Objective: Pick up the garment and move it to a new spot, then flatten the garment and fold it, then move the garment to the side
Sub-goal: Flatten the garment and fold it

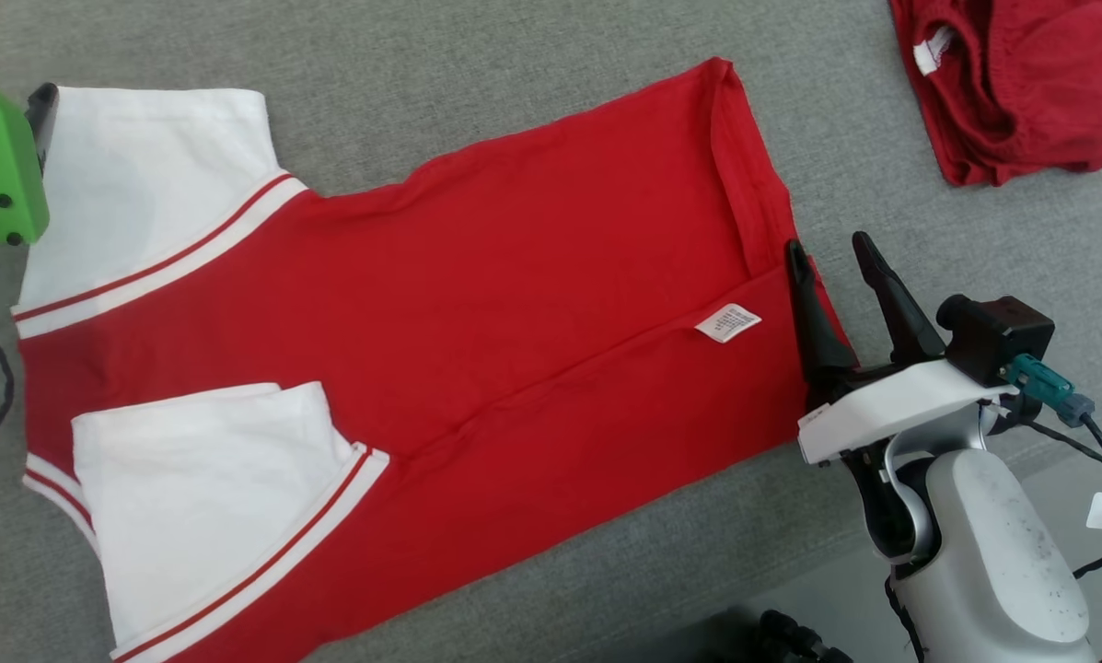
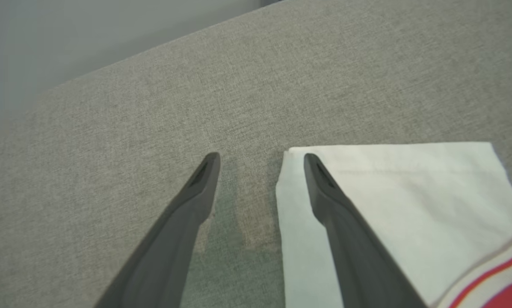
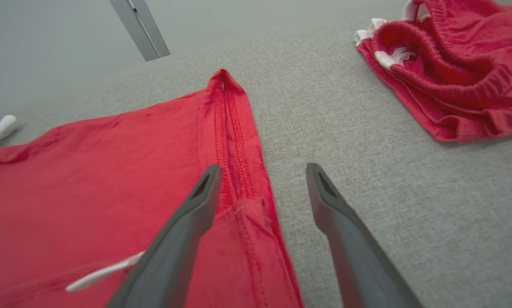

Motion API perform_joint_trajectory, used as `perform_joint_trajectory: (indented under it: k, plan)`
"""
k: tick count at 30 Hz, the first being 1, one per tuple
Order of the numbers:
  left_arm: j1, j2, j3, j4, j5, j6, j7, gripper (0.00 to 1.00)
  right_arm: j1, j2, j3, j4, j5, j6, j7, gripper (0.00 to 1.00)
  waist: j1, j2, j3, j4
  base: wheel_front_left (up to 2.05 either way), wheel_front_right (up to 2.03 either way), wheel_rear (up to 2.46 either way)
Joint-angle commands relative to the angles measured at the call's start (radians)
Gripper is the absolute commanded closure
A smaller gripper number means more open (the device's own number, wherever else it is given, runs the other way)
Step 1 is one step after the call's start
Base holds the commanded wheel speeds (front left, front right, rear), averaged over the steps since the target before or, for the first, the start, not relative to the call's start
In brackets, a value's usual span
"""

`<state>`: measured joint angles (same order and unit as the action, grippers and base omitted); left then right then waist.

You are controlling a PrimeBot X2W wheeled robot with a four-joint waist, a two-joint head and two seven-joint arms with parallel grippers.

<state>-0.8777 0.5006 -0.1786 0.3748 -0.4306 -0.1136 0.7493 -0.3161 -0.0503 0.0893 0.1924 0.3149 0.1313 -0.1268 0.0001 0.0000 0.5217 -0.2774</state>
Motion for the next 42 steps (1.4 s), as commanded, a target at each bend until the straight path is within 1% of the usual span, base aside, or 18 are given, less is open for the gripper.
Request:
perform_joint_trajectory:
  k: [1, 8, 9, 10, 11, 12, 13, 14, 15, 20, 23, 29, 36, 37, 38, 40, 41, 42]
  plan:
    - [-0.022, 0.017, -0.002, 0.004, -0.005, -0.002, 0.015, 0.0, -0.018, -0.001, 0.004, 0.009, 0.008, -0.001, -0.01, 0.0, -0.0001, 0.0, 0.039, -0.04, 0.0, 0.0, 0.0]
    - [-0.001, 0.039, -0.002, 0.012, -0.019, 0.005, 0.062, 0.0, -0.044, -0.001, 0.006, 0.034, 0.012, -0.001, -0.029, 0.0, -0.0001, 0.0, 0.044, -0.048, 0.0, 0.0, 0.0]
    - [0.009, 0.042, -0.004, 0.013, -0.021, 0.005, 0.072, 0.04, -0.047, -0.001, 0.005, 0.036, 0.009, -0.001, -0.031, 0.0, -0.0001, 0.0, 0.044, -0.048, 0.0, 0.0, 0.0]
    - [0.016, 0.044, -0.005, 0.012, -0.024, 0.004, 0.078, 0.14, -0.049, -0.001, 0.003, 0.037, 0.006, -0.001, -0.033, 0.0, -0.0001, 0.0, 0.044, -0.048, 0.0, 0.0, 0.0]
    - [0.02, 0.045, -0.005, 0.01, -0.027, 0.005, 0.083, 0.48, -0.053, -0.001, 0.001, 0.039, 0.001, -0.001, -0.034, 0.0, -0.0001, 0.0, 0.044, -0.048, 0.0, 0.0, 0.0]
    - [0.025, 0.045, -0.005, 0.009, -0.03, 0.004, 0.087, 0.58, -0.059, -0.001, -0.001, 0.038, -0.002, -0.001, -0.034, 0.0, -0.0001, 0.0, 0.043, -0.048, 0.0, 0.0, 0.0]
    - [0.029, 0.044, -0.007, 0.005, -0.033, 0.004, 0.09, 0.81, -0.066, -0.001, -0.005, 0.036, -0.008, -0.001, -0.032, 0.0, -0.0001, 0.0, 0.042, -0.046, 0.0, 0.0, 0.0]
    - [0.03, 0.042, -0.008, 0.002, -0.036, 0.004, 0.09, 0.96, -0.073, -0.001, -0.008, 0.034, -0.016, -0.001, -0.03, 0.0, -0.0001, 0.0, 0.041, -0.044, 0.0, 0.0, 0.0]
    - [0.03, 0.04, -0.009, -0.004, -0.039, 0.003, 0.091, 1.0, -0.082, -0.001, -0.013, 0.032, -0.025, -0.001, -0.025, 0.0, -0.0001, 0.0, 0.039, -0.041, 0.0, 0.0, 0.0]
    - [0.013, 0.029, -0.024, -0.042, -0.049, -0.004, 0.07, 1.0, -0.186, -0.001, -0.041, 0.035, -0.12, -0.001, 0.032, 0.0, -0.0001, 0.0, 0.023, -0.011, 0.0, 0.0, 0.0]
    - [-0.003, 0.009, -0.034, -0.054, -0.056, -0.005, 0.051, 1.0, -0.271, -0.001, -0.049, 0.076, -0.177, -0.001, 0.095, 0.0, -0.0001, 0.0, 0.013, 0.018, 0.0, 0.0, 0.0]
    - [-0.011, -0.036, -0.069, -0.078, -0.08, -0.01, 0.009, 1.0, -0.428, -0.009, -0.019, 0.235, -0.271, -0.002, 0.226, 0.0, -0.0001, 0.0, -0.01, 0.095, 0.0, 0.0, 0.0]
    - [0.015, -0.068, -0.11, -0.105, -0.114, -0.015, -0.041, 1.0, -0.508, -0.081, 0.018, 0.392, -0.308, -0.002, 0.332, 0.0, -0.0001, 0.0, -0.038, 0.165, 0.0, 0.0, 0.0]
    - [0.018, -0.07, -0.114, -0.105, -0.119, -0.016, -0.048, 1.0, -0.513, -0.088, 0.024, 0.407, -0.305, -0.002, 0.338, 0.25, -0.0001, 0.0, -0.042, 0.172, 0.0, 0.0, 0.0]
    - [0.02, -0.071, -0.117, -0.106, -0.123, -0.016, -0.054, 1.0, -0.516, -0.093, 0.027, 0.415, -0.301, -0.002, 0.342, 0.54, -0.0001, 0.0, -0.046, 0.176, 0.0, 0.0, 0.0]
    - [0.027, -0.074, -0.124, -0.104, -0.131, -0.016, -0.066, 1.0, -0.524, -0.106, 0.031, 0.435, -0.298, -0.002, 0.35, 0.72, -0.0001, 0.0, -0.054, 0.182, 0.0, 0.0, 0.0]
    - [0.031, -0.077, -0.126, -0.101, -0.134, -0.015, -0.076, 1.0, -0.527, -0.113, 0.03, 0.445, -0.299, -0.002, 0.357, 0.89, -0.0001, 0.0, -0.059, 0.185, 0.0, 0.0, 0.0]
    - [0.034, -0.078, -0.127, -0.098, -0.137, -0.015, -0.084, 1.0, -0.529, -0.118, 0.025, 0.453, -0.306, -0.002, 0.364, 1.0, -0.0001, 0.0, -0.065, 0.188, 0.0, 0.0, 0.0]
